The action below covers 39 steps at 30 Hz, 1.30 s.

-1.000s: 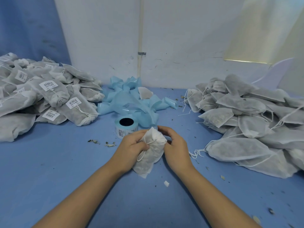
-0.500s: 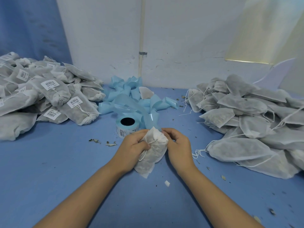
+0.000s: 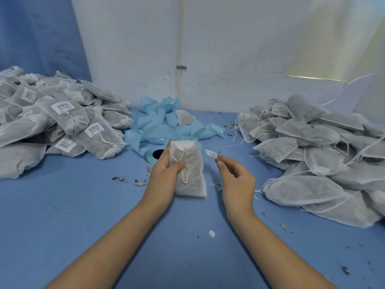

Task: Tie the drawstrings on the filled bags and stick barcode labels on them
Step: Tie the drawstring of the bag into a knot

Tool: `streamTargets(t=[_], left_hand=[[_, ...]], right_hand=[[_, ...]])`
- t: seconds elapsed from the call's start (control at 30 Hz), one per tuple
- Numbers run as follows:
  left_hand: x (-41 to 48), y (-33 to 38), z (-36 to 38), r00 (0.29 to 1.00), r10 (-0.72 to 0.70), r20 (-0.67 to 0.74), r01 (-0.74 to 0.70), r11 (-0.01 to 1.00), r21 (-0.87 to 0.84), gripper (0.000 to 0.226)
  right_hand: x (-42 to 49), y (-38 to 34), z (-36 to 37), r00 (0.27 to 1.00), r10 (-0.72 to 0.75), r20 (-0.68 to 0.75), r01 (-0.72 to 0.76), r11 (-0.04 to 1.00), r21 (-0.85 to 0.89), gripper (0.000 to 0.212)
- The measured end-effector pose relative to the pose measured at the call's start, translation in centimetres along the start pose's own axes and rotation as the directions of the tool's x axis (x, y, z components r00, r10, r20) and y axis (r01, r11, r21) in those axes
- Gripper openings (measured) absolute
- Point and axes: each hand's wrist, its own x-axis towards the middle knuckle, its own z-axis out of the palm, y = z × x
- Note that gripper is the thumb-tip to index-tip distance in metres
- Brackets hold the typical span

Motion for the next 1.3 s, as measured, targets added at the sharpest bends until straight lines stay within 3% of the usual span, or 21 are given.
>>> streamTargets(t=[0.1, 0.27, 0.47, 0.93, 1.0, 1.1, 1.2, 1.3], left_hand=[[0.1, 0.3, 0.4, 0.992, 0.058, -0.111, -0.06, 0.998, -0.013, 0.024], [-0.1, 0.8, 1.0, 0.961, 0.12, -0.25, -0.131, 0.991, -0.029, 0.025], [-0.4, 1.2, 1.8, 0.947, 0.041, -0.319, -0.086, 0.988, -0.127, 0.015], [-0.5, 1.4, 2.0, 0.95, -0.055, -0.307, -0.023, 0.969, -0.247, 0.01], [-0.4, 1.4, 1.7, 0.957, -0.074, -0.282, 0.002, 0.969, -0.247, 0.008], [-0.4, 1.4, 1.3, 0.977, -0.093, -0.19, 0.048, 0.972, -0.229, 0.007], [-0.3, 1.4, 1.0, 0.991, -0.109, -0.074, 0.094, 0.978, -0.189, 0.005], [-0.1, 1.4, 1.0, 0.994, -0.105, 0.001, 0.104, 0.982, -0.16, 0.006]], right_hand=[[-0.5, -0.4, 0.1, 0.996, -0.087, -0.028, 0.086, 0.996, -0.034, 0.018], [-1.2, -0.7, 0.4, 0.938, -0.347, 0.0, 0.342, 0.923, -0.175, 0.025], [-2.2, -0.2, 1.3, 0.78, -0.609, 0.145, 0.622, 0.727, -0.292, 0.013], [-2.4, 0.3, 1.6, 0.701, -0.609, 0.37, 0.713, 0.587, -0.383, 0.011], [-2.5, 0.2, 1.7, 0.731, -0.586, 0.35, 0.683, 0.624, -0.381, 0.016], [-2.0, 0.0, 1.5, 0.839, -0.499, 0.215, 0.543, 0.747, -0.384, 0.019], [-1.3, 0.1, 0.9, 0.96, -0.198, 0.198, 0.248, 0.93, -0.272, 0.046], [-0.9, 0.0, 0.7, 0.943, 0.109, 0.314, -0.093, 0.993, -0.066, 0.026]])
